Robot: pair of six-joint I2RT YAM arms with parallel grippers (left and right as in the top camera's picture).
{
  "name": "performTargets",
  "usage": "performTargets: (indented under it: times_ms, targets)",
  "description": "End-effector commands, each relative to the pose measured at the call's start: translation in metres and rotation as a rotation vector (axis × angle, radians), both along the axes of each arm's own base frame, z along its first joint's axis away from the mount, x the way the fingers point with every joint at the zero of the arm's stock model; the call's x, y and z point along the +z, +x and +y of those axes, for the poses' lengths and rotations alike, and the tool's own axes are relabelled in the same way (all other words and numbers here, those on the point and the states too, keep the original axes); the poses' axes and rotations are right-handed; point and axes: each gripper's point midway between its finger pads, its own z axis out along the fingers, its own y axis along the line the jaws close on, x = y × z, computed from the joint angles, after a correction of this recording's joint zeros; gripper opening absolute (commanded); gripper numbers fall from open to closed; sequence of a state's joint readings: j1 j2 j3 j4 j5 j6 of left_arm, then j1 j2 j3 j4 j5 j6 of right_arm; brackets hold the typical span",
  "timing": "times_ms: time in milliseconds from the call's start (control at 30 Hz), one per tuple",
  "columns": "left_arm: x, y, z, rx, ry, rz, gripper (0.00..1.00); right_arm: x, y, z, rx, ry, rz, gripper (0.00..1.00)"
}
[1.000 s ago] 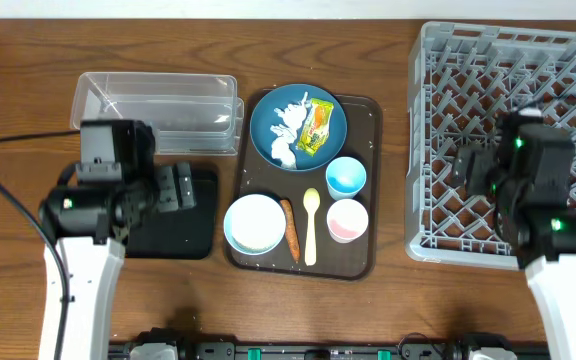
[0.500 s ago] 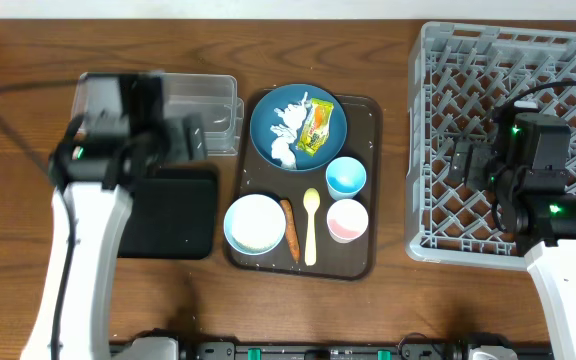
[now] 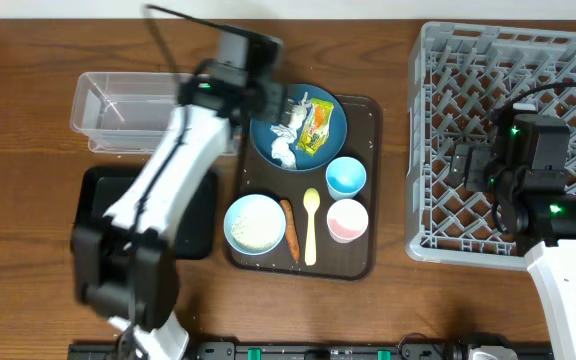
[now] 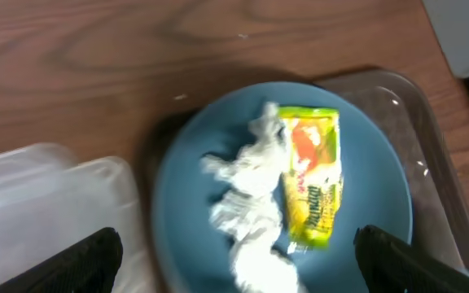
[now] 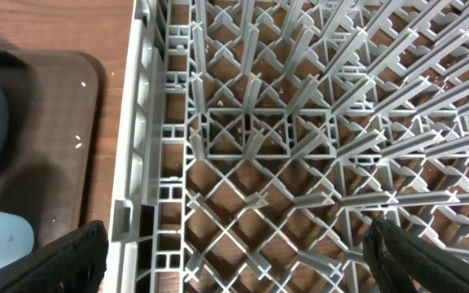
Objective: Sort waste into correct bins and load items into the dishwasher rack
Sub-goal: 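Move the left gripper over the blue plate toward the tissue, then grasp the crumpled white tissue with the left gripper and lift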
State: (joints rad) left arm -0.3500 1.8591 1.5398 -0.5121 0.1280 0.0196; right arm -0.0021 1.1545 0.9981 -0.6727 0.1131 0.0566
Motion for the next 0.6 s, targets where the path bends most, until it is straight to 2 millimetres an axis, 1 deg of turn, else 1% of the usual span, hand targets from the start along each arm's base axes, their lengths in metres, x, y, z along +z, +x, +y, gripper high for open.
performTargets:
  times_ms: [0,67,100,233,300,467,533,567]
  targets:
    - [-0.023,0.010,-0.015,-0.033,0.020,0.003,0.93,0.010,0.002,0.003,0.017,-0.016,-0.022,0.99]
    - [-0.040,0.017,-0.022,-0.041,0.021,0.007,0.91,0.010,0.002,0.003,0.017,-0.016,-0.021,0.99]
    - [-0.050,0.020,-0.025,-0.043,0.023,0.011,0.89,0.010,0.002,0.003,0.017,-0.016,-0.021,0.99]
    - [-0.076,0.028,-0.029,-0.044,0.027,0.025,0.84,0.010,0.001,0.003,0.017,-0.016,-0.021,0.99]
    - [-0.088,0.029,-0.029,-0.044,0.032,0.037,0.83,0.010,0.002,0.003,0.017,-0.016,-0.021,0.99]
    - [-0.108,0.028,-0.030,-0.047,0.044,0.068,0.81,0.010,0.002,0.003,0.017,-0.016,-0.021,0.99]
    - [-0.113,0.028,-0.030,-0.047,0.047,0.075,0.76,0.010,0.002,0.003,0.017,-0.016,-0.021,0.99]
    - [-0.114,0.028,-0.030,-0.047,0.048,0.078,0.71,0.010,0.002,0.003,0.017,-0.016,-0.021,0.99]
